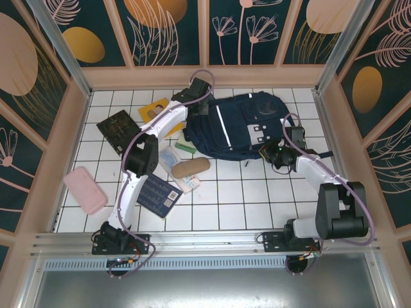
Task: Pack books, pencil case, and school supplies into a backpack
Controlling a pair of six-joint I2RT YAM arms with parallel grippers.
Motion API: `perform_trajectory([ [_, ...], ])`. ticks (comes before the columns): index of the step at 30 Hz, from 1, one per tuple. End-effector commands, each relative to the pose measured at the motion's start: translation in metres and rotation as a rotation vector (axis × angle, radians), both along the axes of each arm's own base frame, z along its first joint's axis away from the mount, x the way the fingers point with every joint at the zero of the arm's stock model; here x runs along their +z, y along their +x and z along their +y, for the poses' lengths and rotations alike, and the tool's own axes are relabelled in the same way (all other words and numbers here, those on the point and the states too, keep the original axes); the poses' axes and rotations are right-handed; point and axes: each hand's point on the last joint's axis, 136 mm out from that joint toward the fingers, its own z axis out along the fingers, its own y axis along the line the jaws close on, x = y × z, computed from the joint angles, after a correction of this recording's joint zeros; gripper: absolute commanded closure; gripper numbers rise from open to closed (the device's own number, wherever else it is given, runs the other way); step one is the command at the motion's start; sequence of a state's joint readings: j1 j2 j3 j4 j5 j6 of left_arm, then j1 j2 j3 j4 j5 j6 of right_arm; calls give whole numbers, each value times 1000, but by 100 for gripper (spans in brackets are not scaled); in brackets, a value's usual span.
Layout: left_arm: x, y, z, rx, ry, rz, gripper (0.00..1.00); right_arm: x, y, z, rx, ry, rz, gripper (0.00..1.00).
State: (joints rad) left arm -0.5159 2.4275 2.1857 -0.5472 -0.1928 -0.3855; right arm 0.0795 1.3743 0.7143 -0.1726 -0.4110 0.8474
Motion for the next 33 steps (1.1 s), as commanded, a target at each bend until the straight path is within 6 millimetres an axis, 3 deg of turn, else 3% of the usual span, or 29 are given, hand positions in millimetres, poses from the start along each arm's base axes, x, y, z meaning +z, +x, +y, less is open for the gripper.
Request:
perform_trajectory([
  [1, 60, -10, 6, 15, -74, -83, 67, 12, 26, 5, 11, 16, -56, 100],
  [6, 83, -49, 8, 31, -208, -90, 64, 4, 57, 13, 58, 19, -58, 100],
  [10, 73, -98, -13, 5, -219, -73, 62, -3, 64, 19, 87, 31, -43, 100],
  [17, 41, -182, -72, -74, -294, -29, 62, -22, 58, 15, 106, 5, -17, 100],
  [20, 28, -209, -105, -124, -334, -14, 63, -27, 60, 14, 116, -2, -14, 100],
  [26, -3, -240, -158, -155, -354, 14, 65, -22, 61, 16, 111, 36, -32, 100],
  [33, -39, -239, -187, -144, -398, 73, 65, -21, 61, 18, 105, 73, -39, 100],
])
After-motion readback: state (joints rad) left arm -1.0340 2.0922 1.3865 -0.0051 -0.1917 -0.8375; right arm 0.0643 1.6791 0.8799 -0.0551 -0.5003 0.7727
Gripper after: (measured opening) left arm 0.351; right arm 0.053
